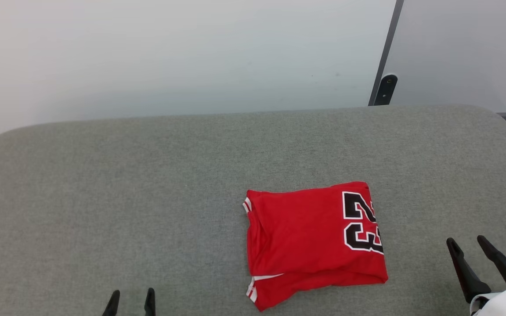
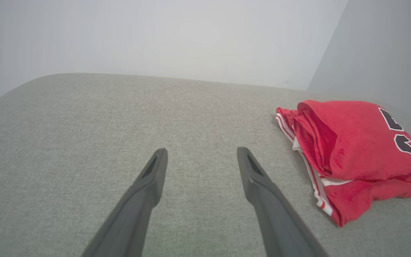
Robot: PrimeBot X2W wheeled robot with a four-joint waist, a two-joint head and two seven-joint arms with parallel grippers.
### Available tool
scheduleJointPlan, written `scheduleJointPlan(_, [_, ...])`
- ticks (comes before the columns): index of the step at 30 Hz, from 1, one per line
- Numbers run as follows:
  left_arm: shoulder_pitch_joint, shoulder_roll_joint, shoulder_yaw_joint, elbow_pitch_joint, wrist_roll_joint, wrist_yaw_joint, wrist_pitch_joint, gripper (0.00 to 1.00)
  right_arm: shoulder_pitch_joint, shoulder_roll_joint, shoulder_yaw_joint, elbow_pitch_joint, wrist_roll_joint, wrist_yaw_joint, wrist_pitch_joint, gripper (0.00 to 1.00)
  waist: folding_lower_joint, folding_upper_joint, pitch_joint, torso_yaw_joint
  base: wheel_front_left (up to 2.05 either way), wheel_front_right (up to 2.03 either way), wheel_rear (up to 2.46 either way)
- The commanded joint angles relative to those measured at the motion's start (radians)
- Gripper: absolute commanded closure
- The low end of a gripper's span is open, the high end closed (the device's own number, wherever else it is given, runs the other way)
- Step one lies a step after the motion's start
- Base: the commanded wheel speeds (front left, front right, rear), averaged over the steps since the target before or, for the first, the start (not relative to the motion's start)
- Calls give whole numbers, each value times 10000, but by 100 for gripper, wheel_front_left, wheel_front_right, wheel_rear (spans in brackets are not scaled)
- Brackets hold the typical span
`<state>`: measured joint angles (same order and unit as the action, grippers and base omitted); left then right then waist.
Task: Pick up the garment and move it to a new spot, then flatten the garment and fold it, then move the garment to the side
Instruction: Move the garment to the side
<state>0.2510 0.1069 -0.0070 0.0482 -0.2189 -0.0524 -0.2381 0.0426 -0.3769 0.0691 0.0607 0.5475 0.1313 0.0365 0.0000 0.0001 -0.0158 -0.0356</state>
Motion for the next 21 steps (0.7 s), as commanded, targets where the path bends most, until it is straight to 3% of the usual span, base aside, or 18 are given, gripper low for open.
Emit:
scheduleJointPlan(1, [68, -12, -27, -88, 6, 76, 32, 0, 103, 64, -63, -81, -63, -11, 75, 0, 0, -1, -3, -14, 0, 0, 0])
scheduleJointPlan(21, [-141, -2, -252, -222, -109, 189, 72, 0, -139, 253, -160, -260, -85, -12, 448, 0, 0, -1, 6, 65, 0, 0, 0])
